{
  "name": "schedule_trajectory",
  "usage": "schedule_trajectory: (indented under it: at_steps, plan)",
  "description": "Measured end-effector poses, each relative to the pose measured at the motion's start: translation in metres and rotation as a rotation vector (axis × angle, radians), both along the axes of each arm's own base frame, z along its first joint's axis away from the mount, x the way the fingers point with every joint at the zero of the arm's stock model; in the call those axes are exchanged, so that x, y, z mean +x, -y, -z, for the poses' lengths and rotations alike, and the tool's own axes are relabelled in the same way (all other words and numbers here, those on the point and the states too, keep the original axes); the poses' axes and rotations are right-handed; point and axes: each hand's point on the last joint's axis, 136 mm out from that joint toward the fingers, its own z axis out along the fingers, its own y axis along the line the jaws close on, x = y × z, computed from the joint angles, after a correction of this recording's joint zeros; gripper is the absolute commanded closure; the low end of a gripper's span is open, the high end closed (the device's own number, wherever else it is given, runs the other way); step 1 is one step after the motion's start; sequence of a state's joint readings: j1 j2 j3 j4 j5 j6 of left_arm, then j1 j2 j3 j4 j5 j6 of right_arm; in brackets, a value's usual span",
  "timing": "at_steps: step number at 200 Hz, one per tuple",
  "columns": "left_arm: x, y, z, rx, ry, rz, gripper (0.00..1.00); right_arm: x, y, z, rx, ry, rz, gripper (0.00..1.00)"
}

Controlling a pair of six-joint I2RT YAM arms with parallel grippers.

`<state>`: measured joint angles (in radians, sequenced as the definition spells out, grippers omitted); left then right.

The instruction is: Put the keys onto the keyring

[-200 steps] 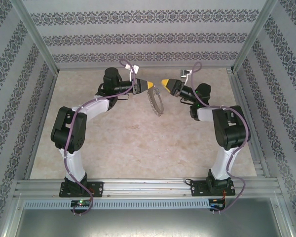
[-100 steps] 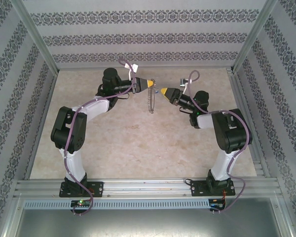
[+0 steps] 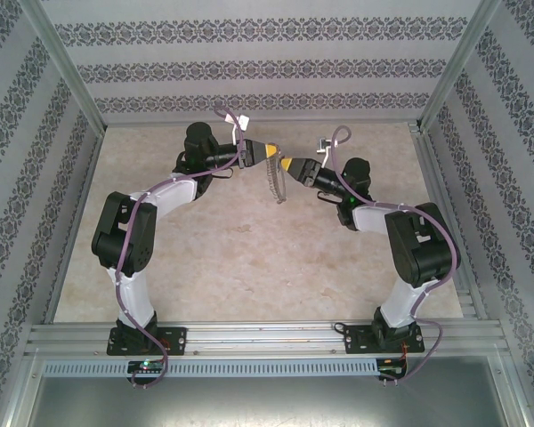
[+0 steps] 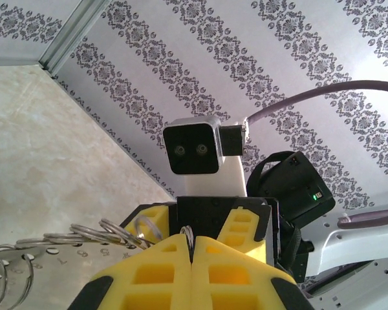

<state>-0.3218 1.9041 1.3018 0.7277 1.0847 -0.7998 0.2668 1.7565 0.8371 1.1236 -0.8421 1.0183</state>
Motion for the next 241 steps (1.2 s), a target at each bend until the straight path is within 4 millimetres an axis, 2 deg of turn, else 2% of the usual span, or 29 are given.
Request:
schedule_trajectory:
  at_steps: [41,78,125,241]
  plan:
    - [-0.001,0.000,0.000,-0.001,-0.002,0.004,1.00,0.001,-0.003,-0.002,-0.013,0.015,-0.004,0.48]
    - [0.000,0.001,0.003,-0.002,-0.008,0.008,1.00,0.003,-0.004,-0.002,-0.020,0.016,-0.004,0.54]
    - [0.000,0.004,0.007,-0.009,-0.036,0.015,1.00,0.004,-0.004,0.000,-0.041,0.031,-0.001,0.45]
    - [0.001,0.004,0.005,-0.017,-0.028,0.010,1.00,0.002,-0.005,0.005,-0.067,0.042,-0.009,0.95]
